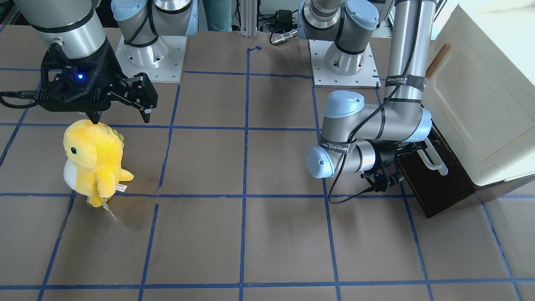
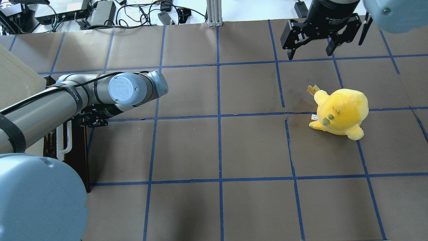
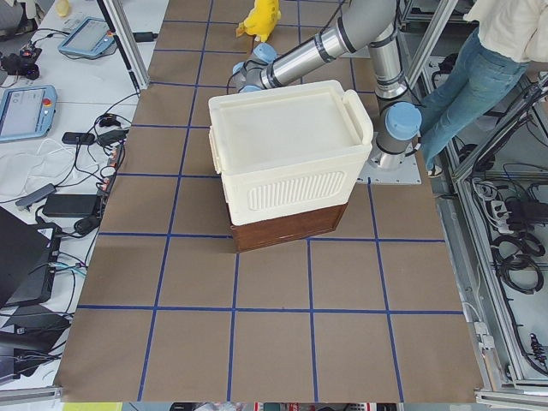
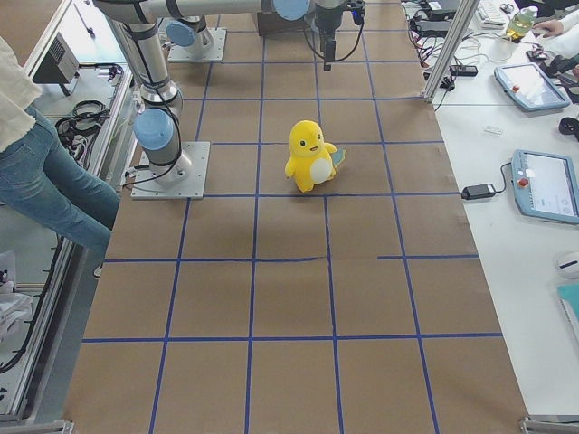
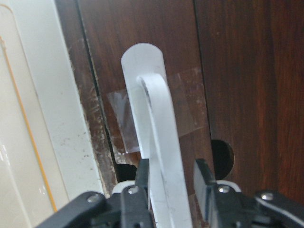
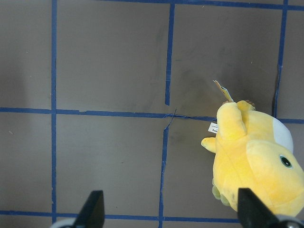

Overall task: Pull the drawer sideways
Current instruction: 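Close the left gripper around the white bar handle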

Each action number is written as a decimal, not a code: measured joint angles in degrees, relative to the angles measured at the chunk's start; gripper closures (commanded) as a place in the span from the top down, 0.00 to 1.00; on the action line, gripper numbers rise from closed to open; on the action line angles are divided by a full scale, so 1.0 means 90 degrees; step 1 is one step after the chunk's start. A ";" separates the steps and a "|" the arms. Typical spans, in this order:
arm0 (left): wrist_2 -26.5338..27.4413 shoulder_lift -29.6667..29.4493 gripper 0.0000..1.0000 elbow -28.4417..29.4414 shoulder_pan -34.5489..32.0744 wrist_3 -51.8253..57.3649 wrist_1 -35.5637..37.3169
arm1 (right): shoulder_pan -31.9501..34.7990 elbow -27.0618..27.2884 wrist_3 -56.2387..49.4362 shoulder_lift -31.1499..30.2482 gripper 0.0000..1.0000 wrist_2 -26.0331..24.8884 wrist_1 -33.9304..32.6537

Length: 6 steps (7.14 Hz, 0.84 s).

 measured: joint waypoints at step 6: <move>-0.0022 0.0012 0.23 -0.0005 -0.0020 -0.0392 -0.0533 | 0.0000 0.0000 -0.0002 0.0000 1.00 0.0001 0.0000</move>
